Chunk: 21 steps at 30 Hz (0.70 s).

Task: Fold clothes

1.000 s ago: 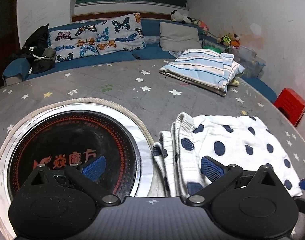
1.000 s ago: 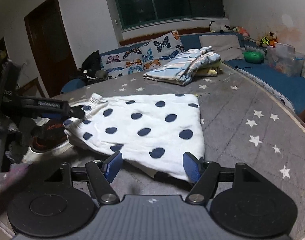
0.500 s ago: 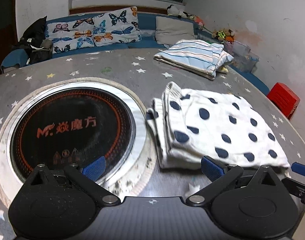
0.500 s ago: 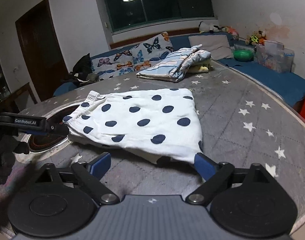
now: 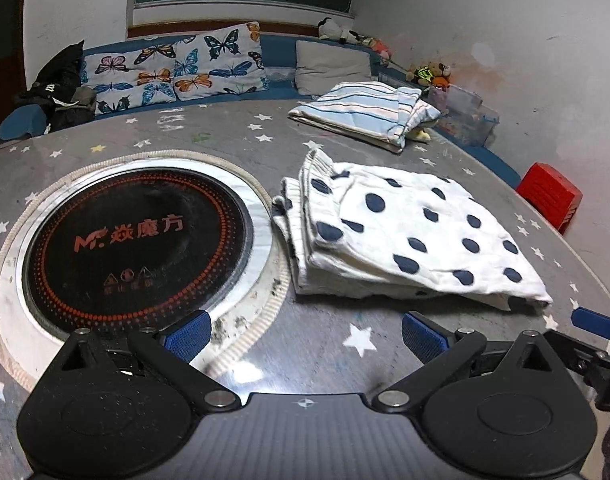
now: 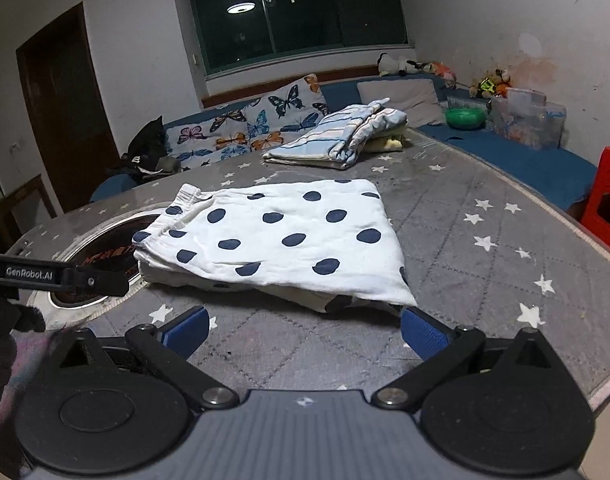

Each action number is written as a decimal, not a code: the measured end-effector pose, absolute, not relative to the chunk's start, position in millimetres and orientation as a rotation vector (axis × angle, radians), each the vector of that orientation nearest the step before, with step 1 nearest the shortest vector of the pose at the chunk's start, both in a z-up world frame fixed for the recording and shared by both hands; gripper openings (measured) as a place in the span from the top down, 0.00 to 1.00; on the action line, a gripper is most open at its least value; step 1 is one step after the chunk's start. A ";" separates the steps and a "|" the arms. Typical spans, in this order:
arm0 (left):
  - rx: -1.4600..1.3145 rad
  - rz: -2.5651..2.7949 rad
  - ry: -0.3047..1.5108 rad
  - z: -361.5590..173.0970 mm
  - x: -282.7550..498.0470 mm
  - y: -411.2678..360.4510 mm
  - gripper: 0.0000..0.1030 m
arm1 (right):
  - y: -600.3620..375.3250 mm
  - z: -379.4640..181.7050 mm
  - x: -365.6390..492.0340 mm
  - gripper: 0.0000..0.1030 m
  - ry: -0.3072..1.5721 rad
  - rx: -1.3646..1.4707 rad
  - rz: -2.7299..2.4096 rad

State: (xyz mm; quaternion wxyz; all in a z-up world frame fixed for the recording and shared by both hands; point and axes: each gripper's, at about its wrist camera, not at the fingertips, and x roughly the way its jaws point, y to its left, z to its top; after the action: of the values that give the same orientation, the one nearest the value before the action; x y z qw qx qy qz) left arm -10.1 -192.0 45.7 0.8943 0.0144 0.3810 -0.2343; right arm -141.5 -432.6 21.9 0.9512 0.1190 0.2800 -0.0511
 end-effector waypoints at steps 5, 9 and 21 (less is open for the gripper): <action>0.032 -0.501 0.790 43.5 -20.1 -191.6 0.00 | -430.9 20.1 -144.8 0.00 0.576 0.271 -0.115; 0.037 -0.510 0.793 42.1 -26.2 -192.5 0.00 | -427.9 18.7 -148.2 0.00 0.582 0.279 -0.118; 0.075 -0.547 0.812 35.4 -43.6 -202.3 0.00 | -428.1 10.0 -155.0 0.00 0.584 0.326 -0.142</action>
State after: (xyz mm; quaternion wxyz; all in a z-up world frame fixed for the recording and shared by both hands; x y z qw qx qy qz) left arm -43.6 -202.3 35.4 0.8819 0.0362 0.3901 -0.2624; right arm -155.0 -428.1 10.0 0.9421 0.1599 0.2863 -0.0697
